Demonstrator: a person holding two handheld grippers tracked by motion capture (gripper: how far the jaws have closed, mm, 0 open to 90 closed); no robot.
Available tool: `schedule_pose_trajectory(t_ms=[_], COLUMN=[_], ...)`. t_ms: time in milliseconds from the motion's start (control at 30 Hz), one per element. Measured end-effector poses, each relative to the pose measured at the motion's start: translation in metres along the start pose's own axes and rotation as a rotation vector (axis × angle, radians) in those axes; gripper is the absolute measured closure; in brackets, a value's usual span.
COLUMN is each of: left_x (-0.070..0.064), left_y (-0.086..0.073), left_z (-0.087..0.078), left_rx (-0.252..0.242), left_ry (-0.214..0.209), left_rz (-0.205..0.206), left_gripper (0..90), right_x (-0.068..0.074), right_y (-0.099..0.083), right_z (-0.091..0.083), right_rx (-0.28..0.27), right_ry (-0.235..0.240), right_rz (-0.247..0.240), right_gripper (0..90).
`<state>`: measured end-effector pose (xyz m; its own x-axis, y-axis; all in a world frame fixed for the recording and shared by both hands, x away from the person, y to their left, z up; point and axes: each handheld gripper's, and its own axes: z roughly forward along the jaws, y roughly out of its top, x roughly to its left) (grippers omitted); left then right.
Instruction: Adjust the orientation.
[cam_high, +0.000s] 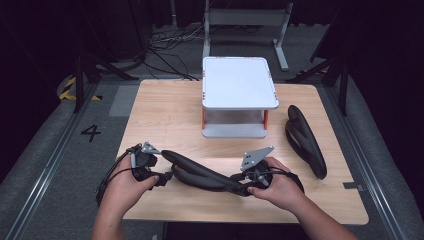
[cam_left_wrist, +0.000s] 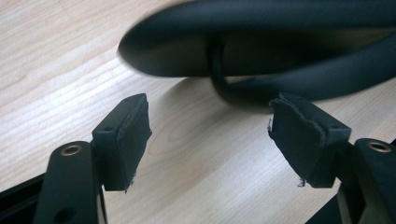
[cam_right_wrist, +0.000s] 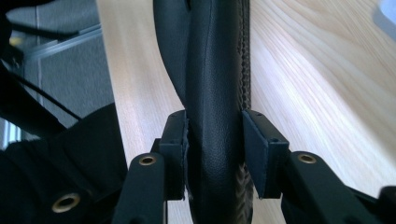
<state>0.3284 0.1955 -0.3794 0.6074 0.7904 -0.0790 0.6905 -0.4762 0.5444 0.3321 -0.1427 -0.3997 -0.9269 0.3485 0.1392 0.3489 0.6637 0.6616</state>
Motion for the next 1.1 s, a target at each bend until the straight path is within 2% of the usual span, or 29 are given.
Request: schedule_pose_trajectory(t_ms=[100,133,267,300,400,433,500,567,633,700,800,867,1000,1100], left_x=[-0.001,-0.001,-0.005,-0.005,-0.006,-0.007,-0.007,-0.007,-0.008,-0.008,-0.009,-0.009,-0.01,-0.012], left_y=[0.005,0.005,0.013,0.014,0.017,0.017,0.017,0.017,0.018,0.018,0.019,0.021,0.023,0.023], left_z=[0.005,0.005,0.01,0.01,0.014,0.015,0.017,0.019,0.019,0.019,0.021,0.029,0.05,0.063], left_rx=[0.009,0.009,0.008,0.007,0.008,0.016,0.024,0.027,0.026,0.027,0.029,0.031,0.04,0.08], left_ry=[-0.015,-0.015,-0.035,-0.031,-0.035,-0.039,-0.043,-0.043,-0.045,-0.045,-0.045,-0.031,-0.03,-0.053], left_rz=[0.007,0.007,0.028,0.039,0.043,0.045,0.043,0.048,0.053,0.055,0.05,0.048,0.035,0.036], left_gripper=[29.0,29.0,29.0,29.0,29.1,29.1,29.1,29.1,29.1,29.0,29.1,29.7,41.7,52.2], right_x=[-0.013,-0.017,-0.033,-0.037,-0.049,-0.052,-0.058,-0.061,-0.062,-0.062,-0.061,-0.063,-0.07,-0.073], right_y=[-0.011,-0.014,-0.021,-0.023,-0.035,-0.038,-0.043,-0.046,-0.046,-0.045,-0.044,-0.044,-0.052,-0.055], right_z=[-0.004,-0.006,-0.009,-0.008,0.002,0.003,0.005,0.006,0.006,0.004,-0.002,-0.008,-0.011,-0.007], right_rx=[-0.037,-0.049,-0.052,-0.047,-0.007,-0.009,0.022,0.035,0.013,-0.001,-0.031,-0.047,-0.006,0.026], right_ry=[0.009,-0.007,-0.123,-0.139,-0.147,-0.152,-0.164,-0.196,-0.196,-0.198,-0.208,-0.228,-0.275,-0.286], right_rz=[0.087,0.1,0.074,0.075,0.128,0.136,0.138,0.136,0.155,0.153,0.155,0.164,0.186,0.185], right_gripper=[63.6,64.1,67.6,67.1,64.4,64.9,73.3,68.8,64.9,62.1,61.2,62.0,74.6,80.9])
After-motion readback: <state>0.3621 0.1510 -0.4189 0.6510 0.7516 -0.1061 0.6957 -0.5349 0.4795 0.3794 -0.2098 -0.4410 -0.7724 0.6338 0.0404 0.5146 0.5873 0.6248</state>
